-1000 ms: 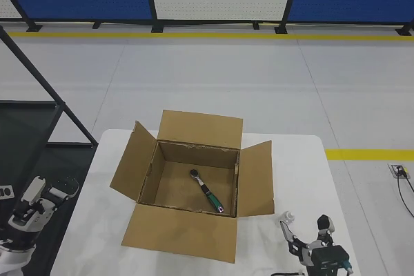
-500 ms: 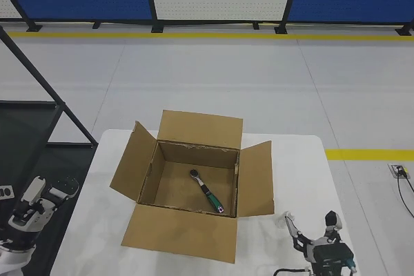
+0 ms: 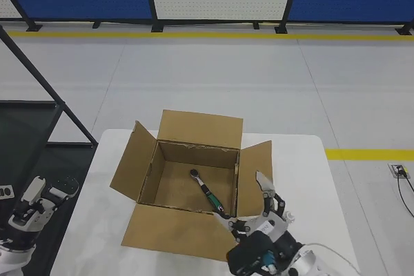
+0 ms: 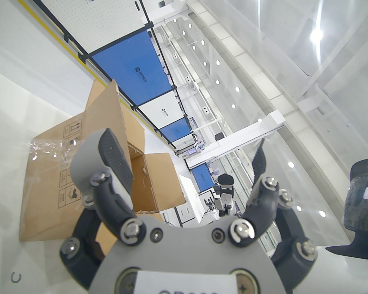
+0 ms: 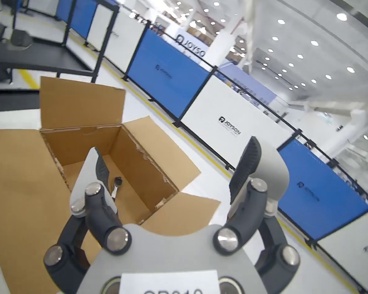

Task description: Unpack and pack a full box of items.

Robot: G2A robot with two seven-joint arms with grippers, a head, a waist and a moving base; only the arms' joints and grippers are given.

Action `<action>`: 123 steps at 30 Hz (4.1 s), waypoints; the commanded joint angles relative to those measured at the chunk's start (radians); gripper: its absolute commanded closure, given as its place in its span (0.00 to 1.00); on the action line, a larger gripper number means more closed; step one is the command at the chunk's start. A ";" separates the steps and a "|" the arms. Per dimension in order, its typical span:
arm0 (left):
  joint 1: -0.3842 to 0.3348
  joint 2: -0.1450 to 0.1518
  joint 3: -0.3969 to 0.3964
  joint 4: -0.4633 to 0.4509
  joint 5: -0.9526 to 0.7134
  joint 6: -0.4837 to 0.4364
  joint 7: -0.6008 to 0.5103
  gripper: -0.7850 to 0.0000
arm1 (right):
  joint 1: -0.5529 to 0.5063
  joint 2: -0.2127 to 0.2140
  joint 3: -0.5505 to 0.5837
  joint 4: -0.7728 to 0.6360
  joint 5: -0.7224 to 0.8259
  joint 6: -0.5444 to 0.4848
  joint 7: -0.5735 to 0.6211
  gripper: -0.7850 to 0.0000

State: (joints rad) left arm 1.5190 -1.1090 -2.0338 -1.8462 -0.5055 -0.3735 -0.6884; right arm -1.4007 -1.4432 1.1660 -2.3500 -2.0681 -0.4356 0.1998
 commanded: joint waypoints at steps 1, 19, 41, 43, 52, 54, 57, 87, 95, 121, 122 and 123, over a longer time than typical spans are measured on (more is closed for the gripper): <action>0.000 0.000 0.000 0.000 0.000 0.000 0.000 0.00 | 0.096 -0.011 -0.085 0.000 0.013 -0.059 0.184 0.00; 0.000 0.000 0.000 0.000 0.000 0.000 0.000 0.00 | 0.419 -0.078 -0.214 0.250 0.274 0.004 0.583 0.00; 0.000 0.000 0.000 0.000 0.000 0.000 0.000 0.00 | 1.007 -0.235 -0.337 1.196 0.842 0.297 0.980 0.00; 0.000 0.000 0.000 0.000 0.000 0.000 0.000 0.00 | 1.056 -0.255 -0.365 1.310 0.885 0.290 1.028 0.00; 0.000 0.000 0.000 0.000 0.000 0.000 0.000 0.00 | 1.120 -0.285 -0.400 1.438 0.952 0.263 1.057 0.00; 0.000 0.000 0.000 0.000 0.000 0.000 0.000 0.00 | 1.120 -0.285 -0.400 1.438 0.952 0.263 1.057 0.00; 0.000 0.000 0.000 0.000 0.000 0.000 0.000 0.00 | 1.120 -0.285 -0.400 1.438 0.952 0.263 1.057 0.00; 0.000 0.000 0.000 0.000 0.000 0.000 0.000 0.00 | 1.231 -0.434 -0.460 2.024 1.056 0.429 0.734 0.33; 0.000 0.000 0.000 0.000 0.000 0.000 0.000 0.00 | 1.243 -0.454 -0.454 2.089 1.079 0.405 0.698 0.55; 0.000 0.000 0.000 0.000 0.000 0.000 0.000 0.00 | 1.246 -0.487 -0.454 2.159 1.066 0.418 0.676 1.00; 0.000 0.000 0.000 0.000 0.000 0.000 0.000 0.00 | 1.246 -0.488 -0.453 2.160 1.067 0.417 0.676 1.00; 0.000 0.000 0.000 0.000 0.000 0.000 0.000 0.00 | 1.246 -0.488 -0.453 2.162 1.066 0.416 0.675 1.00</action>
State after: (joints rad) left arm 1.5190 -1.1090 -2.0338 -1.8462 -0.5055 -0.3735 -0.6884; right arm -0.1547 -1.9309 0.7126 -0.1894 -1.0019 -0.0182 0.8758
